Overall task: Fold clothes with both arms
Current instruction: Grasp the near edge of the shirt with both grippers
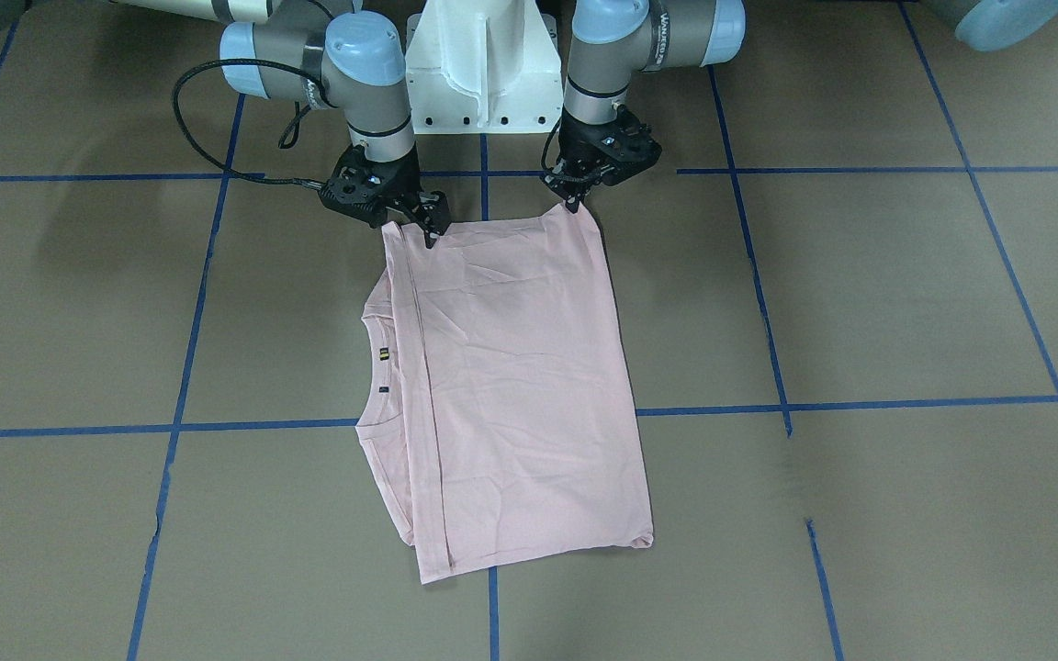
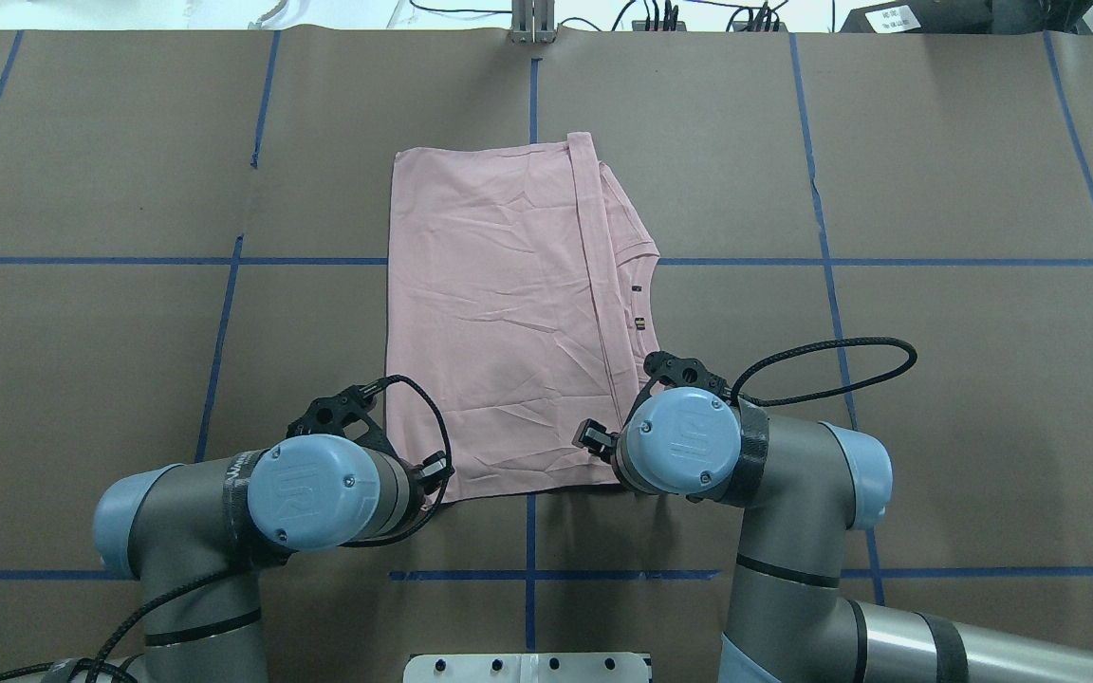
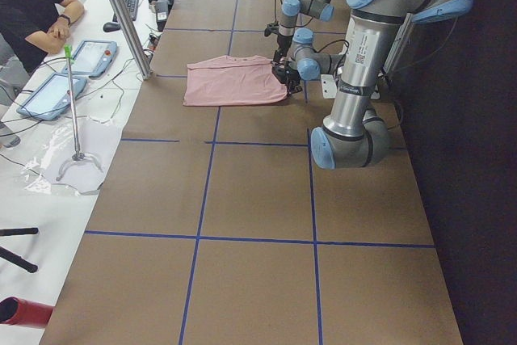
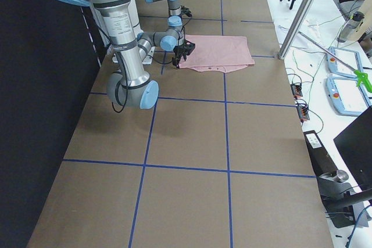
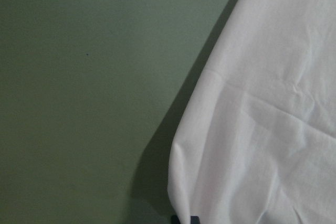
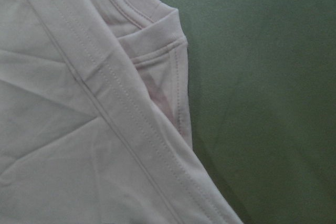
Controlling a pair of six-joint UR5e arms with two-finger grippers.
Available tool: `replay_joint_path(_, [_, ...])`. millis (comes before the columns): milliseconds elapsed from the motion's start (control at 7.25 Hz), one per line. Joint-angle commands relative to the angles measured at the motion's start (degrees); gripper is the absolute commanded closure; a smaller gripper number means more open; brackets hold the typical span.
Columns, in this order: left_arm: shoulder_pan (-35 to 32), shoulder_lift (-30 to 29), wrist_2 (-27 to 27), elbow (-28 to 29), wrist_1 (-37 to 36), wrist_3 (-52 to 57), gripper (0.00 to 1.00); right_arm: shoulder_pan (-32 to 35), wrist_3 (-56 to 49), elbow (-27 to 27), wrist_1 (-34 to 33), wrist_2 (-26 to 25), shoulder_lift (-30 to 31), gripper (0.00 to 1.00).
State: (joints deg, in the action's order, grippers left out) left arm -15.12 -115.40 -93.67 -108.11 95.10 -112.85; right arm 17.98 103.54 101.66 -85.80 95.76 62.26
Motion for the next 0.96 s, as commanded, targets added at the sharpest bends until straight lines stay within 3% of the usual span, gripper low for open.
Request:
replay_joint_path(0, [0.0, 0.1, 0.1, 0.0, 0.0, 0.0, 1.0, 0.9, -0.4, -0.8, -0.1, -0.1, -0.1, 0.0])
replay_joint_path(827, [0.0, 0.1, 0.2, 0.0, 0.0, 0.0, 1.0, 1.2, -0.6, -0.8, -0.1, 0.0, -0.5, 0.03])
